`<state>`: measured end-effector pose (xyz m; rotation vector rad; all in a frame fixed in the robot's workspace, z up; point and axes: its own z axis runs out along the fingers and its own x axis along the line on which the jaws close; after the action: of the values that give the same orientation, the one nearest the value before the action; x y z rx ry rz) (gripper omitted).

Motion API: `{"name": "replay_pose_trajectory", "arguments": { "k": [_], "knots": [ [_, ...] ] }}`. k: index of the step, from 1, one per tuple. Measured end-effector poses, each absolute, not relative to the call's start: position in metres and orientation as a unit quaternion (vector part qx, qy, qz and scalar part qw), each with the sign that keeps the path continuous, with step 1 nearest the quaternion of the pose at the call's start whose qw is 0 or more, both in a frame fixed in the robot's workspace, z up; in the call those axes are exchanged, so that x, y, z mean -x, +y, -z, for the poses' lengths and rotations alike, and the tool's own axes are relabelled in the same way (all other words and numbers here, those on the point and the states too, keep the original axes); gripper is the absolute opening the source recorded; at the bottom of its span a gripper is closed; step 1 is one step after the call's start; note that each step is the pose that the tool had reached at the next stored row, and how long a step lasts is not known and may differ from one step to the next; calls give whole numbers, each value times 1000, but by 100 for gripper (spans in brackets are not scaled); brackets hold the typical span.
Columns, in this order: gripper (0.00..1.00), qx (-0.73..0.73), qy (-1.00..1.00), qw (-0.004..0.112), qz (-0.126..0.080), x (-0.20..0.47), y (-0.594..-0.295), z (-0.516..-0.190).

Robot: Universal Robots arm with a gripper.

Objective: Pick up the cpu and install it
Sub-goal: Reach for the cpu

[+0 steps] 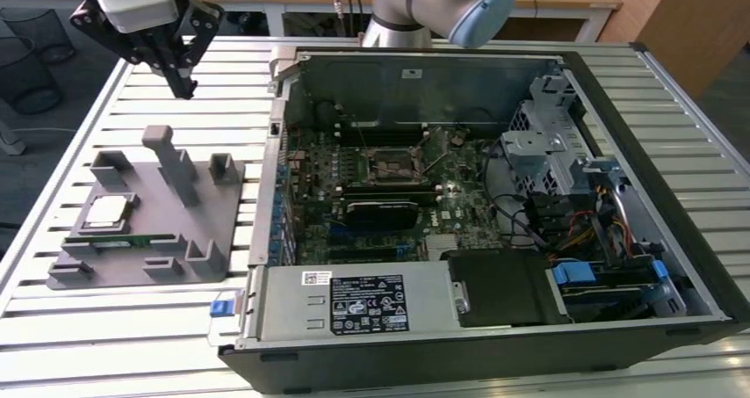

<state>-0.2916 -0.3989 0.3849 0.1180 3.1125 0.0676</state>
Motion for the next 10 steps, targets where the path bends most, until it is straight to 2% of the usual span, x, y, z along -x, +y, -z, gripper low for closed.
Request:
{"name": "replay_pose_trajectory", "arguments": {
  "k": [10],
  "knots": [
    [11, -38, 999, 13, -22, 301, -399, -384]
  ]
}}
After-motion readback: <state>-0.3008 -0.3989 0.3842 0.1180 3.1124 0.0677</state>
